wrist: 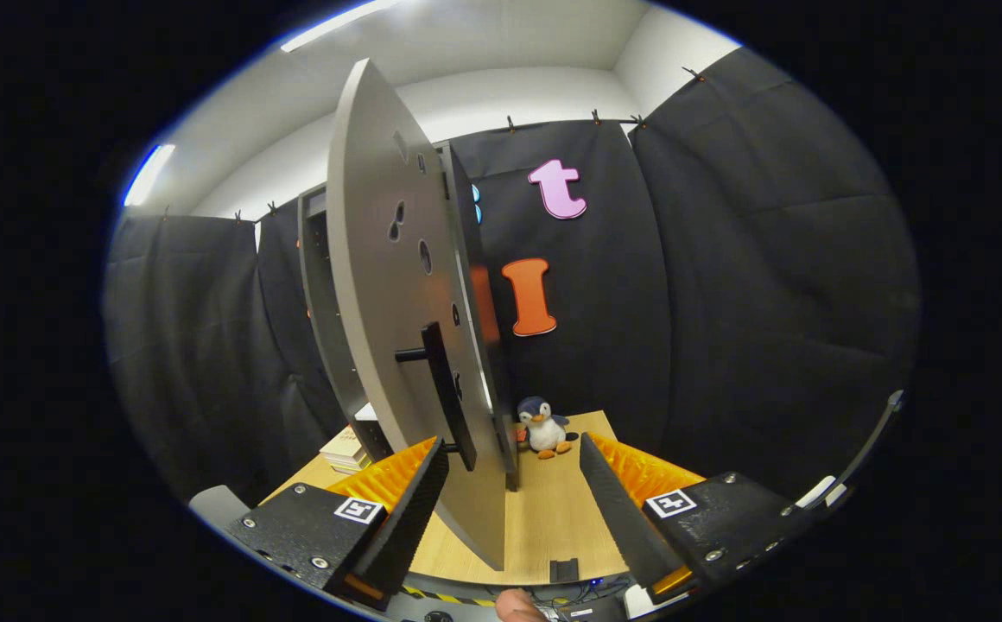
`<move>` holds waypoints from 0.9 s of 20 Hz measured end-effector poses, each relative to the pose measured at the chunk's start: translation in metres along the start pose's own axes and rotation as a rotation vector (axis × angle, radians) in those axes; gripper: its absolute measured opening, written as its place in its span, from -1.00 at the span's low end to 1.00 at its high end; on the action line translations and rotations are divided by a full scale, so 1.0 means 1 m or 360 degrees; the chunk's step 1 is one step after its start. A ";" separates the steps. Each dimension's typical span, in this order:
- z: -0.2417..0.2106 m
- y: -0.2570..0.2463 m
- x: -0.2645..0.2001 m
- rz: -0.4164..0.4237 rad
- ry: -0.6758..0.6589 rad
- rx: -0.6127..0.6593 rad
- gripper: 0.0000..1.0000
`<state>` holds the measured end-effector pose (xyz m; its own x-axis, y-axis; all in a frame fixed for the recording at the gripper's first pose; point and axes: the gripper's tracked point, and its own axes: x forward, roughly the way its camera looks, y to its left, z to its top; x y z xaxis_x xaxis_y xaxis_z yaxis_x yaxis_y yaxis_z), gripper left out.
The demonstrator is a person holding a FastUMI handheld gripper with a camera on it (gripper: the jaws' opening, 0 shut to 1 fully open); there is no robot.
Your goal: Open the shoe cabinet door, grab the shoes and put them into the shoe cabinet, then close the shoe cabinet door.
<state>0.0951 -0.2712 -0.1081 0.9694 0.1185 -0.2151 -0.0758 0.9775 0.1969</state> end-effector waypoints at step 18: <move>-0.018 0.054 0.031 0.0117 0.0083 -0.0121 0.76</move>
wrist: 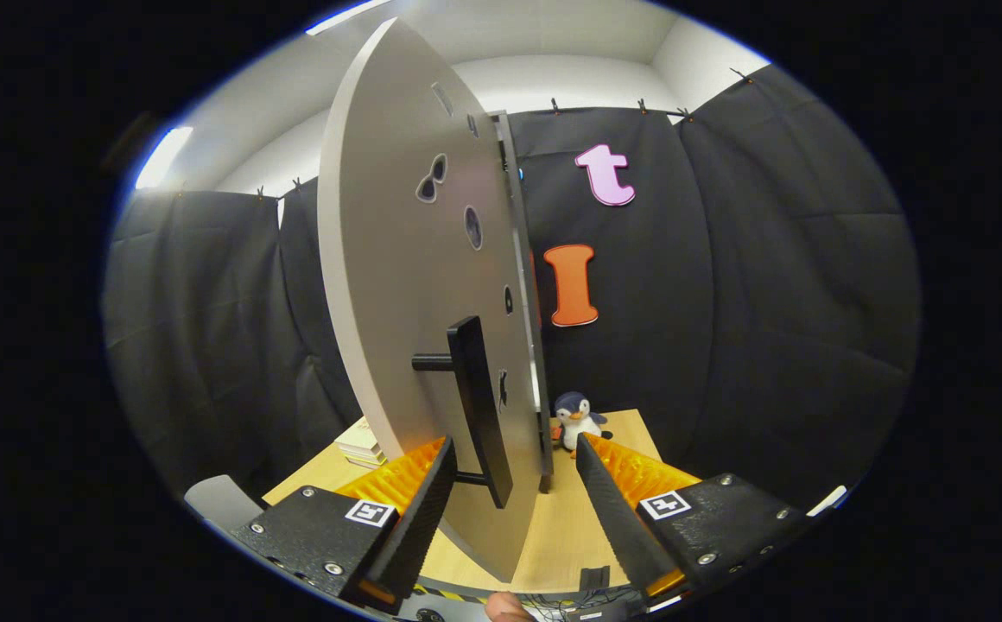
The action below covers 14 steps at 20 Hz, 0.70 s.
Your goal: Open the shoe cabinet door, grab the shoes and put them into the shoe cabinet, then close the shoe cabinet door.
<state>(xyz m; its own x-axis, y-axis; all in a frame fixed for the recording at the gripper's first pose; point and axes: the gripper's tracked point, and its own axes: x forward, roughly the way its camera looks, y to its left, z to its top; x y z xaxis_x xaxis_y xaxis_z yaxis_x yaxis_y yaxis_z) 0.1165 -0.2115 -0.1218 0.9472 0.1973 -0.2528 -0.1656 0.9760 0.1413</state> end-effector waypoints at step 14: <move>-0.002 0.144 0.070 0.0023 0.0042 -0.0066 0.77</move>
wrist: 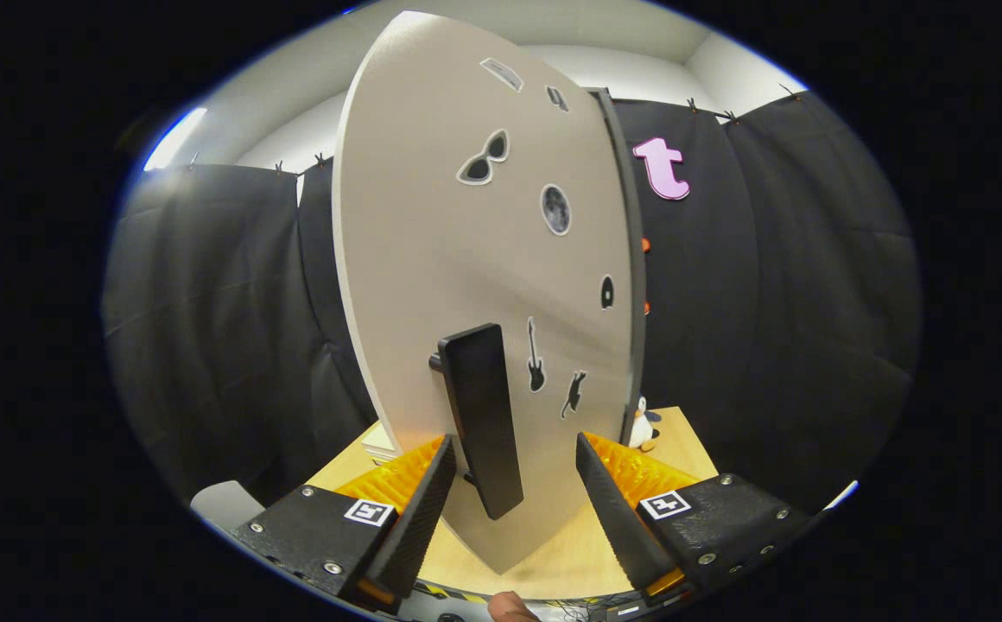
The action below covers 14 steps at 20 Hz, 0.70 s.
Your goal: Open the shoe cabinet door, grab the shoes and put them into the shoe cabinet, then close the shoe cabinet door.
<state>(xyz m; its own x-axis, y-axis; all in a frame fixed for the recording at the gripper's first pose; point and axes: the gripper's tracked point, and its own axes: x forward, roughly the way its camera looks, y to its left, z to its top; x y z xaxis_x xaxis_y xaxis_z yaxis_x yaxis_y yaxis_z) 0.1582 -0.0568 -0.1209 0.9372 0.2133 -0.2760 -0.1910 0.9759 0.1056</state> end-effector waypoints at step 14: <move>0.027 0.079 0.087 -0.0063 -0.0049 0.0104 0.84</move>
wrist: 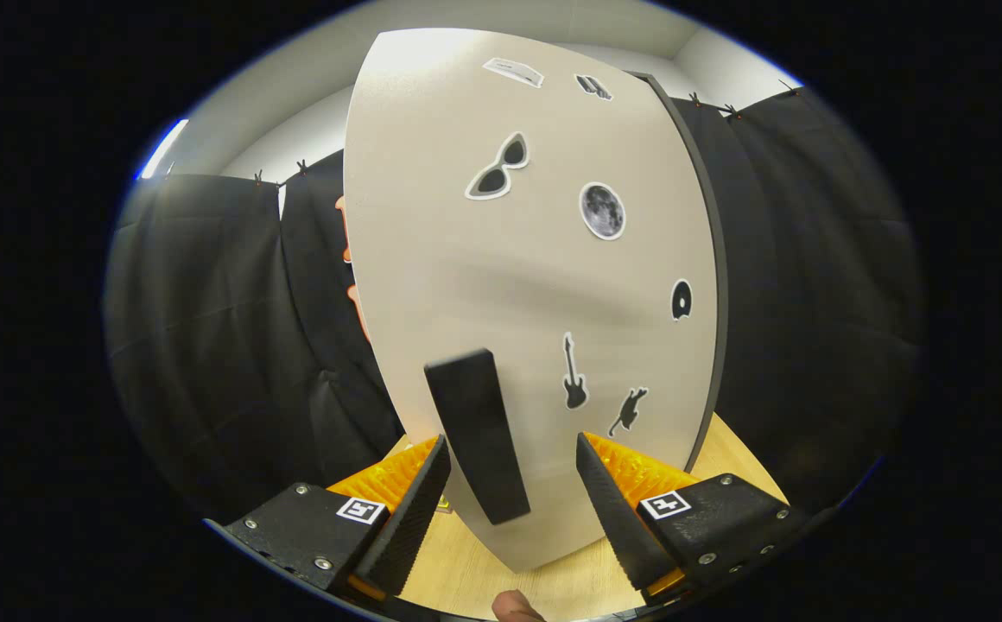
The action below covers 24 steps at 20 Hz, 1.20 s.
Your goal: Open the shoe cabinet door, grab the shoes and put them into the shoe cabinet, then close the shoe cabinet door.
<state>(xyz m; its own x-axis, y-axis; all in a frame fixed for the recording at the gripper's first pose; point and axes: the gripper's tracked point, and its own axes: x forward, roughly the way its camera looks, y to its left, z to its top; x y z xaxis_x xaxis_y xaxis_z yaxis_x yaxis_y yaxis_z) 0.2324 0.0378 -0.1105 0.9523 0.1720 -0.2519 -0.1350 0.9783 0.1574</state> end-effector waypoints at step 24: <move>0.021 0.018 0.069 -0.0020 -0.0088 -0.0109 0.85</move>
<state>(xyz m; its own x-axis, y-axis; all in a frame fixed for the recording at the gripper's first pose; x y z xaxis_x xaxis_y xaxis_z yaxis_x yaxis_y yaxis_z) 0.3009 0.0648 -0.1053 0.9675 0.1547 -0.2000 -0.1394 0.9863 0.0885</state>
